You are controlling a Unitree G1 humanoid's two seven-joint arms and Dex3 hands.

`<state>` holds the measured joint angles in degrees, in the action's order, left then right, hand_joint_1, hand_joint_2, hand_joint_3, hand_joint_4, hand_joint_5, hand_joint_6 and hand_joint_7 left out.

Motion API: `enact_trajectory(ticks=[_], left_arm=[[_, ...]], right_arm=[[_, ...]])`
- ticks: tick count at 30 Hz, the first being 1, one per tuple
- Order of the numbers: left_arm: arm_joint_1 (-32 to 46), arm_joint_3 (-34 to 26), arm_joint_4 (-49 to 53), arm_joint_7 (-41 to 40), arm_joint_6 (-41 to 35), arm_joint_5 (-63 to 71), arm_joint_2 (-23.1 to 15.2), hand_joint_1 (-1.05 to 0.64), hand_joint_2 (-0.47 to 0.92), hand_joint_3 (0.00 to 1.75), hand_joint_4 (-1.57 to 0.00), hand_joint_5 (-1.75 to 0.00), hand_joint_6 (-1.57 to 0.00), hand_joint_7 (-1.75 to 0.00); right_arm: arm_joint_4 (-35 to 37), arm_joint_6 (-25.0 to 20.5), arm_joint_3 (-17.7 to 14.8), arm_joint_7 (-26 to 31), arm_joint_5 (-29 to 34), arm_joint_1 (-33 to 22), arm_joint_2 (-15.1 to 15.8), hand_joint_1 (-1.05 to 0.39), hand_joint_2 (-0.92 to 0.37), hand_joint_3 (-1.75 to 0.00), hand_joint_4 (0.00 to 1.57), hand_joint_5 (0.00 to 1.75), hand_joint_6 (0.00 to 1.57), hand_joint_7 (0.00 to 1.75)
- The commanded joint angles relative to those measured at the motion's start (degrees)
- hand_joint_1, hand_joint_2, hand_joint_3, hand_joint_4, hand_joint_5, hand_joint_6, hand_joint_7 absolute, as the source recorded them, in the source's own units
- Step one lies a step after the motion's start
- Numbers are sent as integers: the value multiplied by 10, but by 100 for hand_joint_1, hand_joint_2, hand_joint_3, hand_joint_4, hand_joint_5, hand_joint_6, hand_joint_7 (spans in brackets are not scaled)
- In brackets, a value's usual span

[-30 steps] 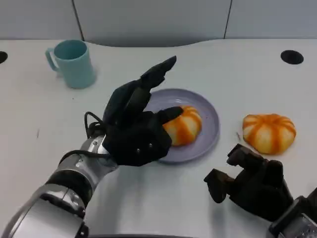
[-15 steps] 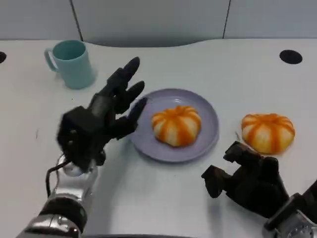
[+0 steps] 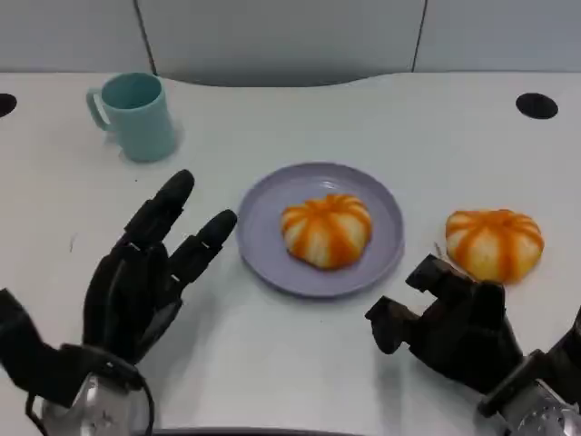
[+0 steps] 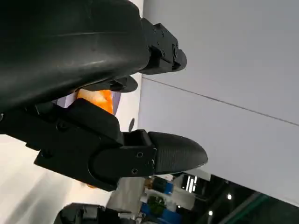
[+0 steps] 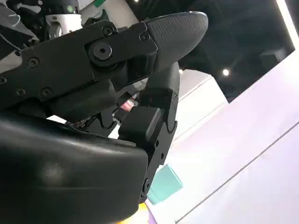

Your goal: Grasp the bread from the table and place it into the plate.

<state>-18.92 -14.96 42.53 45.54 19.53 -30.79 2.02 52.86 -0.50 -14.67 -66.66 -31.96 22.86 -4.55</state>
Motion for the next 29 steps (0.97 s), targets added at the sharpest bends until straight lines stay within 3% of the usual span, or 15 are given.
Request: enact_trajectory(ticks=[1,6,17,29], left_arm=[[30,-20,-32,48,-51,-39,-17,-99,92,56,-49,-10,-28,-4],[81,-29,-35,67,-97,-49,-13,-101,92,59,-50,-10,-28,-2],[77,-30,27,83,-75,-30,-3,-101,92,59,-53,-10,-32,-3],[69,-45,27,99,-80,-31,-7,-100,92,56,-59,-11,-39,-4]], right_arm=[[-8,-6,-4,0,1,2,8,-67,-92,-6,97,126,108,44],[-74,-27,3,11,0,-31,11,-67,-92,-9,95,131,106,50],[-50,-15,-3,0,3,-31,22,-67,-92,-9,97,131,103,53],[-65,-13,4,19,15,-37,24,-69,-92,-10,93,136,102,56]])
